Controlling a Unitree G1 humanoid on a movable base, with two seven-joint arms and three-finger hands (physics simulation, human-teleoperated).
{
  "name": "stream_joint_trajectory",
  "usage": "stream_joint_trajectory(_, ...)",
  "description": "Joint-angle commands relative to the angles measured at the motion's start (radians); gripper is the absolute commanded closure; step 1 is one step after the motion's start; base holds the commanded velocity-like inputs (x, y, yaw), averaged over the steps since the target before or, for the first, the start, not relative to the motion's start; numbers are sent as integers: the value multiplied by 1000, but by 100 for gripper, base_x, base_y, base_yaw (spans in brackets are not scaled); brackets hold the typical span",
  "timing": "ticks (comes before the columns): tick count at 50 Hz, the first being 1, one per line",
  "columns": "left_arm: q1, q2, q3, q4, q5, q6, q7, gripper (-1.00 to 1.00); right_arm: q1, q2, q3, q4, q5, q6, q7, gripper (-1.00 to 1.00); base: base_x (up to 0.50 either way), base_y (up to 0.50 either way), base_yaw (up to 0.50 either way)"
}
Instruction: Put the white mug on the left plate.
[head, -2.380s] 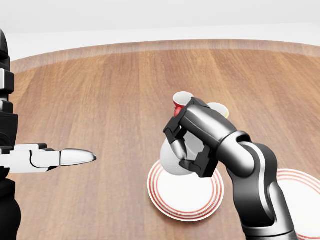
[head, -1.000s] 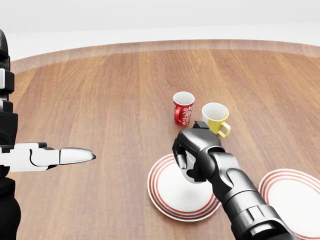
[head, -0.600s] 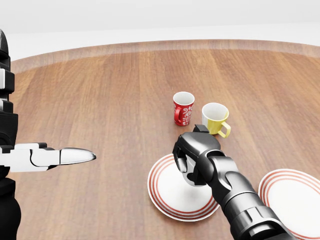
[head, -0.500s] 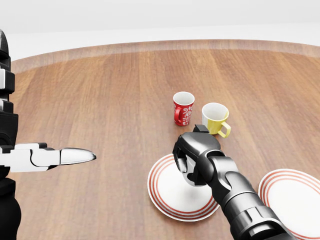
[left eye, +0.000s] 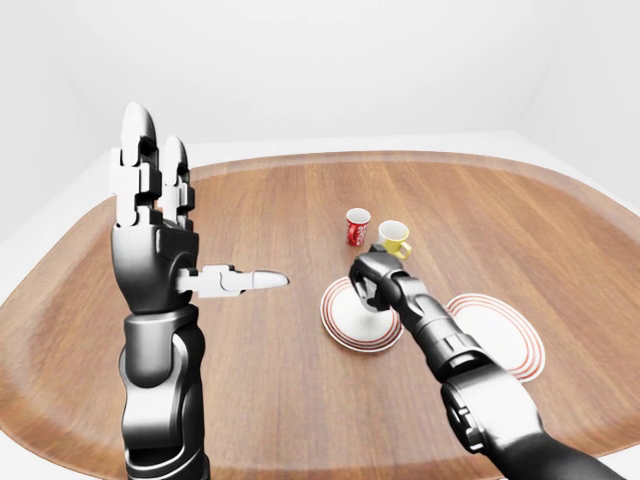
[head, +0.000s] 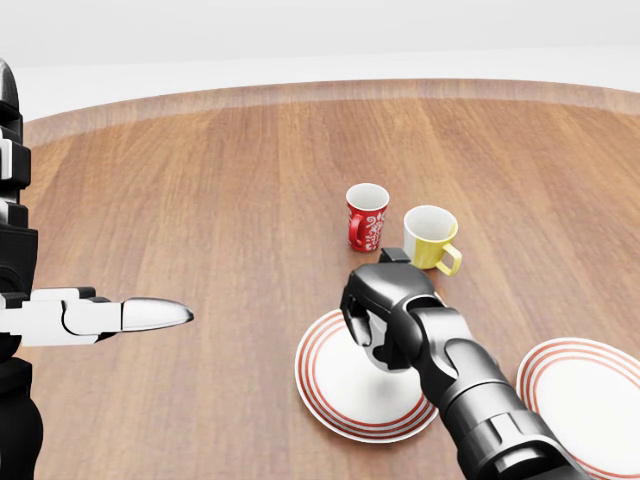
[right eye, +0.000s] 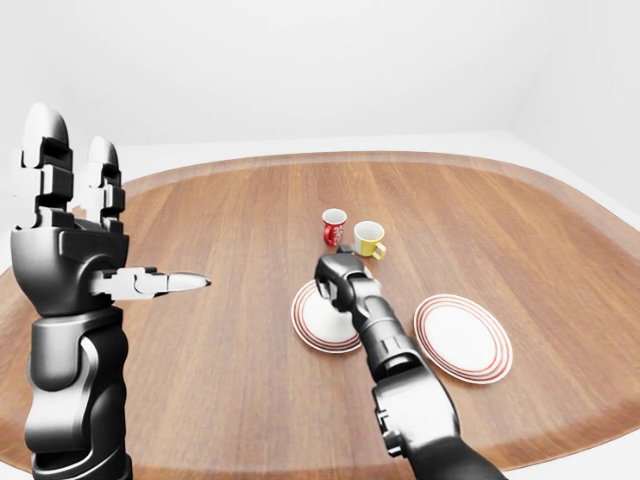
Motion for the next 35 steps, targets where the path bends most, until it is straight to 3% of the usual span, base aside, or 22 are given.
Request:
stream_joint_trajectory(1, 1, -1, -1, -2, 0, 0, 0, -100, 4, 9, -10, -25, 51, 0, 67, 100, 0, 0, 0)
stream_joint_trajectory(16, -2, 0, -1, 1, 1, 0, 0, -100, -28, 2, -16, -3, 134, 0, 132, 100, 0, 0, 0)
stream_joint_trajectory(35, -2, -1, -3, 5, 3, 0, 0, -100, -55, -5, -3, 18, 79, 0, 92, 100, 0, 0, 0)
